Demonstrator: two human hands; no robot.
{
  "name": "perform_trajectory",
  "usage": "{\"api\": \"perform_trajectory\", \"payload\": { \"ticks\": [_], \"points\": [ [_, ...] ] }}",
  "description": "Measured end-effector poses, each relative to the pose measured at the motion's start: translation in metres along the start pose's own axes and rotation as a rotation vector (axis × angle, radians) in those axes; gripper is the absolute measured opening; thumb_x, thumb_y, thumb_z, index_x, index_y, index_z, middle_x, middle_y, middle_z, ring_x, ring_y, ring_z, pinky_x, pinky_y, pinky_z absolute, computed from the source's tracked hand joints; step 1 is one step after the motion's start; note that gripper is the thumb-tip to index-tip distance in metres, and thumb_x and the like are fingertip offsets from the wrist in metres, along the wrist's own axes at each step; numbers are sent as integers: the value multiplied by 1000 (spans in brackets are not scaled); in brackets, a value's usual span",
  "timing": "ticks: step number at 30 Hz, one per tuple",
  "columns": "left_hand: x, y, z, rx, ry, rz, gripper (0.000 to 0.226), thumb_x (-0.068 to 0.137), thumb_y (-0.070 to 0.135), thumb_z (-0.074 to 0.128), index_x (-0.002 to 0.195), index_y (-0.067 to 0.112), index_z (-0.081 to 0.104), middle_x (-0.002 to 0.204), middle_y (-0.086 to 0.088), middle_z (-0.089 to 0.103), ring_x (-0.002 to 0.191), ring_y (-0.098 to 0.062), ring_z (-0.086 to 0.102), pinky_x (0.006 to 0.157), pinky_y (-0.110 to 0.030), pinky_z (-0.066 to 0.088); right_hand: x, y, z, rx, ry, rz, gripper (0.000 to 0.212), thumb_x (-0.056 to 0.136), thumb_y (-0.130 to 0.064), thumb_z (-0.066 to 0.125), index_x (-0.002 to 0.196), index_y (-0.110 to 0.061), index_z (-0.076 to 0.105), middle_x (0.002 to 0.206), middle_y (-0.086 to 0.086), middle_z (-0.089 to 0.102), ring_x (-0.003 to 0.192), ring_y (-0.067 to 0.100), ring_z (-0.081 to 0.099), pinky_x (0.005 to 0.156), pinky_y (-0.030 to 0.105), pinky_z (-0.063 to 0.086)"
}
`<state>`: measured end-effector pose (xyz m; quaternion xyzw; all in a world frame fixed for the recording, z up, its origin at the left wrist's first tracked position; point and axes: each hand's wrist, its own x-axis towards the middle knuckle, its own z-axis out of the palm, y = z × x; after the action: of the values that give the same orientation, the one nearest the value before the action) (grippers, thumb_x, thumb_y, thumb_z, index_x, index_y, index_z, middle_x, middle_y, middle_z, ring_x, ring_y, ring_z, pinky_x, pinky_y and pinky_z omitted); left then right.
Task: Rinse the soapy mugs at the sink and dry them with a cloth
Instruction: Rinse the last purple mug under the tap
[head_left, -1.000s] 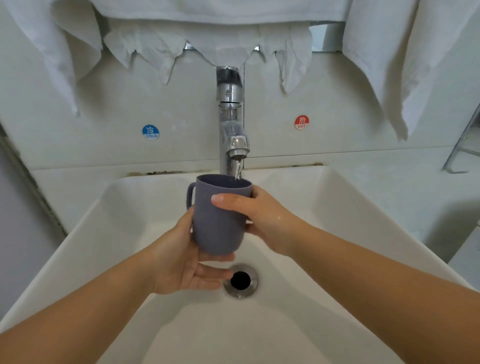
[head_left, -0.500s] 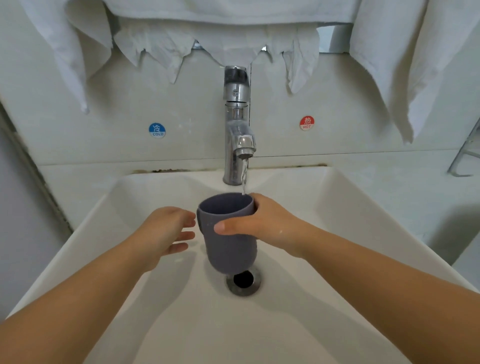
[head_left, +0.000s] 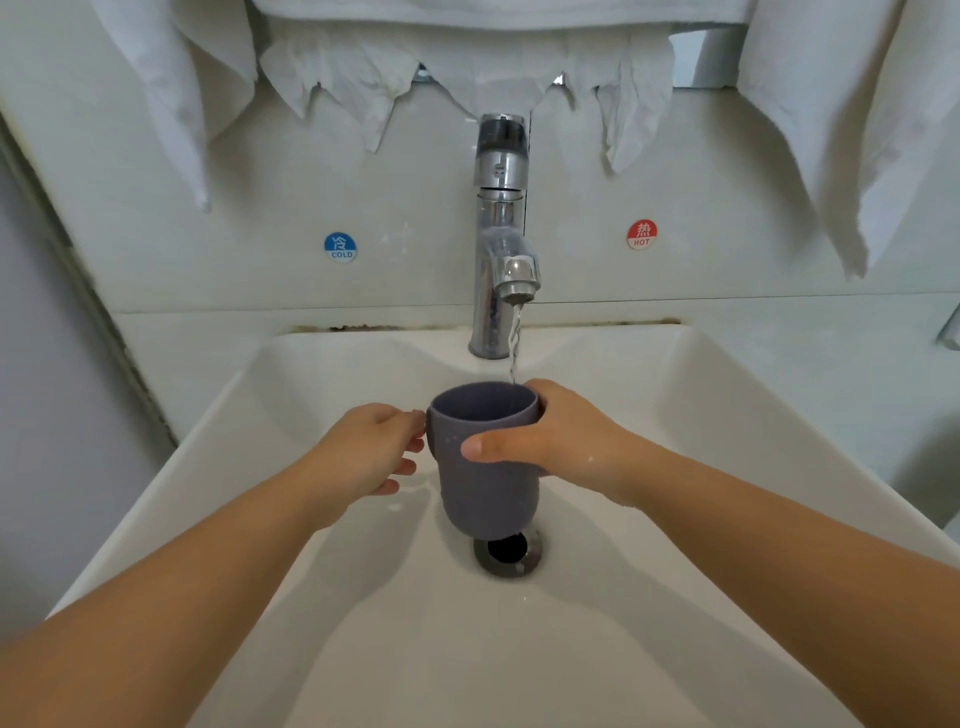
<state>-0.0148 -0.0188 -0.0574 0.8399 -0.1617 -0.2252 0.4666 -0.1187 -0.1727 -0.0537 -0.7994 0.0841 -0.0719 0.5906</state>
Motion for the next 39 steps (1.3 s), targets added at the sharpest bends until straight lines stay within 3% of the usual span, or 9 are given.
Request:
{"api": "perform_trajectory", "payload": {
  "ticks": [12,16,19,23,28,32,34,36,39],
  "points": [
    [-2,1,0,72,-22,56,29,104,30,36,122,16,55,119,-3,61,99,-19,61,84,-33,51,-1,-1,-1,-20,13,-10,30,73,-26,81,93,-36,61,92,-19,68,90,4,64,69,19,53],
    [-1,1,0,73,-39,39,29,103,30,38,120,15,57,118,-2,62,98,-19,62,87,-34,52,2,4,-6,-17,94,-7,51,66,-32,86,109,-29,60,104,-9,68,97,10,65,77,28,57],
    [-1,1,0,89,-46,35,30,104,29,37,121,14,56,119,-3,62,102,-21,61,88,-34,51,0,4,-9,-29,60,10,33,71,-28,83,94,-33,59,93,-15,68,85,4,64,65,17,52],
    [-1,0,0,111,-69,45,28,103,30,39,119,15,56,117,-2,62,101,-20,61,87,-34,51,3,6,-6,-1,127,42,34,72,-32,82,97,-32,59,97,-12,68,91,9,66,79,31,57],
    [-3,-3,-1,68,-171,47,24,98,37,48,111,20,60,113,2,64,97,-15,63,81,-31,52,3,8,-7,52,138,127,27,75,-37,77,96,-30,62,97,-8,71,89,10,68,78,32,58],
    [-11,-2,5,45,-326,106,58,68,57,67,117,30,51,111,11,64,100,-7,63,78,-28,52,6,9,0,173,175,219,58,73,-45,78,119,-16,59,105,1,72,92,17,71,76,33,60],
    [-17,-2,13,39,-354,197,52,71,45,79,111,36,46,96,24,66,87,6,64,65,-16,52,6,9,3,274,179,277,66,72,-54,74,121,-11,60,107,6,72,91,22,72,80,38,59],
    [-17,-6,21,5,-311,272,55,75,30,83,114,32,44,87,27,68,77,10,64,57,-13,49,5,9,1,370,176,333,73,69,-62,70,120,-10,60,109,9,71,92,26,72,83,41,59],
    [-15,-5,27,-60,-171,266,78,59,37,90,119,27,40,103,11,65,87,-3,66,66,-21,51,4,7,-8,338,98,419,75,67,-71,63,118,-17,59,112,9,70,98,26,70,88,44,55]
  ]
}}
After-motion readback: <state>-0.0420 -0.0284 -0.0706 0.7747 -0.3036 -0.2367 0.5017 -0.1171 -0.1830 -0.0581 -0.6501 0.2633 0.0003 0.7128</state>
